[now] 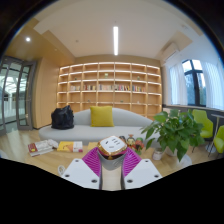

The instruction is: Unplug charger

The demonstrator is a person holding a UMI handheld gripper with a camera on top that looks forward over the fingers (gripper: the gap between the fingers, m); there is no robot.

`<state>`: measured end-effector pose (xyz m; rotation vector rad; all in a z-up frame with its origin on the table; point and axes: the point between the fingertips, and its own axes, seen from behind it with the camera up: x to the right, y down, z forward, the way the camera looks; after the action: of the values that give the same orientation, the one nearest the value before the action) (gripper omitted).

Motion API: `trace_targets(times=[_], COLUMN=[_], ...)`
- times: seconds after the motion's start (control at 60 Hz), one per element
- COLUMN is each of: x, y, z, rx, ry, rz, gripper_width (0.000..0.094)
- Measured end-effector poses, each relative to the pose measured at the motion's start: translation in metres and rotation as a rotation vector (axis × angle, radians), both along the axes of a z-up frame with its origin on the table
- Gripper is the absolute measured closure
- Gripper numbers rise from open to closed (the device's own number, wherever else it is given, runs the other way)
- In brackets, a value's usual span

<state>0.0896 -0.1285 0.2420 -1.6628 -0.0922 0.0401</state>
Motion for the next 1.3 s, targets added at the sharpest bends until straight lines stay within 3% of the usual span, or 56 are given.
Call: trace_targets(times=[0.1,0.183,0.417,0.467,0.617,0.7,0.883,1.3], x=[0.027,0.039,0.053,0.061,0.088,0.100,0.109,0.083], y=[-0.003,-0.009,-0.011,-0.007,-0.001,-0.003,-0.034,-0.154], z=[-0.109,-0.173,-0.235,-0.239,-0.230,-0.221,-0.174,-0.092], rx=[-0.232,-0.353,-0.510,-0.502,-0.495,-0.492,-0.431,-0.341], ry=[-0.024,-0.008,0.084,0.086,0.056,0.028,-0.055,-0.100], rz=[-0.034,-0.038,-0.040,-0.063,-0.140,-0.160,-0.158,-0.114], gripper_width=[0.0676,0.0630,0.0501,0.0472,0.0216,0.0122,0.0075,0.0083])
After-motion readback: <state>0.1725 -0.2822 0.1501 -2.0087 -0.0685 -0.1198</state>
